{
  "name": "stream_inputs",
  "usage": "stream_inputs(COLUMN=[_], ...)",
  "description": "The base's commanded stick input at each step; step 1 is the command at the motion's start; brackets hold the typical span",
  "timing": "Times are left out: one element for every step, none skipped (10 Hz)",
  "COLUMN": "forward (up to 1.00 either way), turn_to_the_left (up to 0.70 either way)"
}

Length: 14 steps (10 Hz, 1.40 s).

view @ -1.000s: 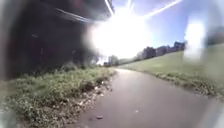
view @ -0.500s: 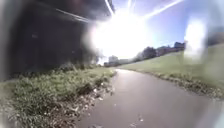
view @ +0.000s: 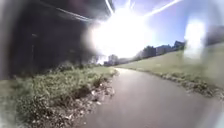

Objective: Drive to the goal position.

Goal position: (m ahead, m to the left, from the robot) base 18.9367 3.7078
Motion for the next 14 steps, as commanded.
stream_inputs(forward=[0.45,0.45,0.45,0.45,0.45,0.45,0.45,0.45,0.45,0.45,0.45,0.45,0.45,0.45], turn_to_the_left=[0.00,0.00,0.00,0.00,0.00,0.00,0.00,0.00,0.00,0.00,0.00,0.00,-0.13,-0.27])
